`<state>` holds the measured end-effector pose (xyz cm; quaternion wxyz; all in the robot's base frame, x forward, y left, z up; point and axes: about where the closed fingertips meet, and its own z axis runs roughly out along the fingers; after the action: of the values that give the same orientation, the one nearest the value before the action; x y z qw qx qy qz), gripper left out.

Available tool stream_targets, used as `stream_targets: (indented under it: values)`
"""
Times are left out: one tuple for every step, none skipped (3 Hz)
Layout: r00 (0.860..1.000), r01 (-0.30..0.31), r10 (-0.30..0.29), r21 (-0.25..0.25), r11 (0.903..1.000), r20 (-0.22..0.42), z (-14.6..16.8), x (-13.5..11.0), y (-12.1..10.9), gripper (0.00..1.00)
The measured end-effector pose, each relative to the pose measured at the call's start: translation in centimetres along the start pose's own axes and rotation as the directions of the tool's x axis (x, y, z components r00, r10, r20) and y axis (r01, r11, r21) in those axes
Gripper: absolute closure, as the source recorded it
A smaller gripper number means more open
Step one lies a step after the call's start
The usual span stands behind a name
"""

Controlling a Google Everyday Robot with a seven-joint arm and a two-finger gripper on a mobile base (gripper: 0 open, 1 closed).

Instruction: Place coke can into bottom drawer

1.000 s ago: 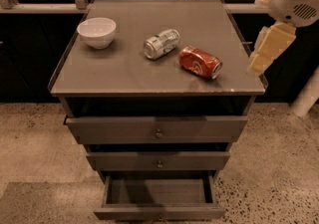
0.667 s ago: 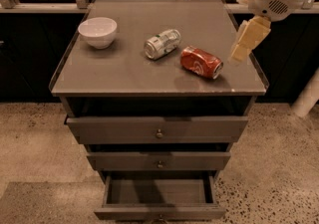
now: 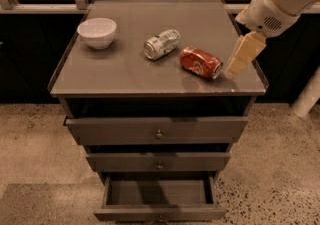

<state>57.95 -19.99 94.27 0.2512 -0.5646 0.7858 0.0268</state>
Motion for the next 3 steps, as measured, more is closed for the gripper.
stream_targets:
  values:
    - [0.999, -0.032, 0.032, -0.095, 0.9950, 0.002, 3.6, 0.1, 1.5, 0.00]
    - [0.998, -0.053, 0.055, -0.159, 0.9859, 0.008, 7.0, -0.4, 2.2, 0.00]
    - [0.999, -0.036, 0.040, -0.162, 0.9862, 0.022, 9.3, -2.2, 1.9, 0.00]
